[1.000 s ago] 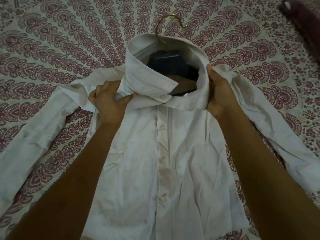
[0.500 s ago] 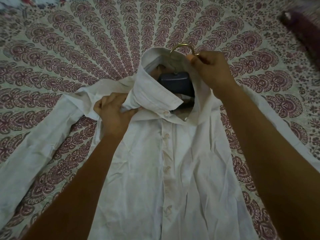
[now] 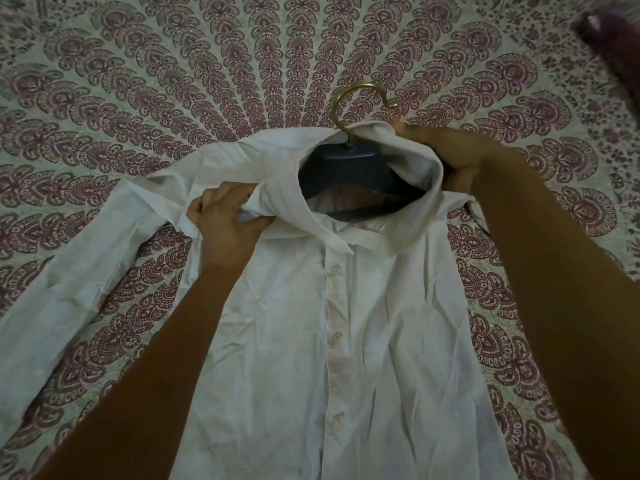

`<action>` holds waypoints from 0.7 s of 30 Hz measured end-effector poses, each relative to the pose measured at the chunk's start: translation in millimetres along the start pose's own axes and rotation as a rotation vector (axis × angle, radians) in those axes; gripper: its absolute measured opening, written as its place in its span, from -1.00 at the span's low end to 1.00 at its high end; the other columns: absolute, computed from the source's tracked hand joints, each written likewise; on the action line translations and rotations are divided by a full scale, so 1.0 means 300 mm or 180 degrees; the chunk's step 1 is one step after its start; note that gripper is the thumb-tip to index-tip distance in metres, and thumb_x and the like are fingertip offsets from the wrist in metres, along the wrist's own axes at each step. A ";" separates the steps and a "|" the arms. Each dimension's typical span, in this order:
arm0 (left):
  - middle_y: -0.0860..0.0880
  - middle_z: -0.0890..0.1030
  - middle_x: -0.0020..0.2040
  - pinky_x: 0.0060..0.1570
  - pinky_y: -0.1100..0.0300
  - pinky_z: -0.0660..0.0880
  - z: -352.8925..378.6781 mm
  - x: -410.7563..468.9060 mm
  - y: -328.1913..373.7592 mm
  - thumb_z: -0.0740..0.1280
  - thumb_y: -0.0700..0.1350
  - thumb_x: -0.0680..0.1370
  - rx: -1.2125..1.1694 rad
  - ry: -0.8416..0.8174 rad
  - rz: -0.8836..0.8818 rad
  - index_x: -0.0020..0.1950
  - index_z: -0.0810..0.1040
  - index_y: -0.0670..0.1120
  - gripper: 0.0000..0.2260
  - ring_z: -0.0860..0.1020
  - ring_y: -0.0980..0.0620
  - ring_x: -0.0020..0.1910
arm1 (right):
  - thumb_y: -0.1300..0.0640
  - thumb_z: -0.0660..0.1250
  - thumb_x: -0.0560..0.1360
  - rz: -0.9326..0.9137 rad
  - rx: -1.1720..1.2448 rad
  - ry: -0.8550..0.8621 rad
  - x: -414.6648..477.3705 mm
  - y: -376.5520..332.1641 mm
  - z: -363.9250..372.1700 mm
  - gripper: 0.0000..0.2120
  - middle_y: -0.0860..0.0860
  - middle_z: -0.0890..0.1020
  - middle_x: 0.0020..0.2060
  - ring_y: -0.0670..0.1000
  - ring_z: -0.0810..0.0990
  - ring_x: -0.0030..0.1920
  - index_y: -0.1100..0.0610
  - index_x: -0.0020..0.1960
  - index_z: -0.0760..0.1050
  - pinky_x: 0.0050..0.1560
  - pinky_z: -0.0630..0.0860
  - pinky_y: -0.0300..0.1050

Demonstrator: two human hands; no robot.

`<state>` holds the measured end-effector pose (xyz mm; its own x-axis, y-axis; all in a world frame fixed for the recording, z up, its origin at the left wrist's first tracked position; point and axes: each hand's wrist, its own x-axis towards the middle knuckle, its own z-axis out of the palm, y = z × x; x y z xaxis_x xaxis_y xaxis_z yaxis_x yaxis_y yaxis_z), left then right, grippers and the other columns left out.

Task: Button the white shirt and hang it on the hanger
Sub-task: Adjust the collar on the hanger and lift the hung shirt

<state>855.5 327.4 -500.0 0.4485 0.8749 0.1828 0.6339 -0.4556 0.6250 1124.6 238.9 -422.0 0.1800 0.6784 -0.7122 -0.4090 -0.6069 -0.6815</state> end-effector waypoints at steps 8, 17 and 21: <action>-0.16 0.62 -0.08 0.03 -0.11 0.31 -0.005 0.009 0.007 0.44 0.14 0.27 -0.0009 -0.0152 -0.0047 0.01 0.62 -0.16 -0.54 0.52 -0.21 -0.04 | 0.01 0.36 0.46 -0.0733 -0.0114 0.0834 -0.001 0.037 0.045 -0.79 0.03 0.65 -0.34 -0.03 0.62 -0.36 0.13 -0.24 0.57 -0.23 0.59 -0.17; -0.16 0.63 -0.09 0.04 -0.17 0.32 -0.005 -0.004 0.038 0.44 0.14 0.27 -0.0043 -0.0169 -0.0154 -0.01 0.62 -0.17 -0.53 0.53 -0.20 -0.05 | 0.05 0.13 0.59 -0.2369 -0.1476 0.2289 0.008 0.143 0.045 -0.69 0.02 0.61 0.01 -0.05 0.54 0.04 0.19 0.18 0.51 0.04 0.42 -0.35; -0.13 0.62 -0.08 0.09 -0.22 0.34 -0.018 -0.001 0.039 0.37 0.25 0.25 -0.0162 -0.0237 -0.0273 0.00 0.61 -0.15 -0.46 0.51 -0.16 -0.03 | -0.27 -0.08 0.55 -0.2748 -0.1990 0.1897 -0.011 0.260 0.070 -0.47 -0.03 0.59 -0.07 -0.04 0.54 -0.01 0.06 0.12 0.48 0.03 0.43 -0.10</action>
<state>859.4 322.7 -488.8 0.4408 0.8948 0.0713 0.6401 -0.3690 0.6739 1073.5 198.0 -469.2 0.6288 0.7608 0.1608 0.5192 -0.2568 -0.8152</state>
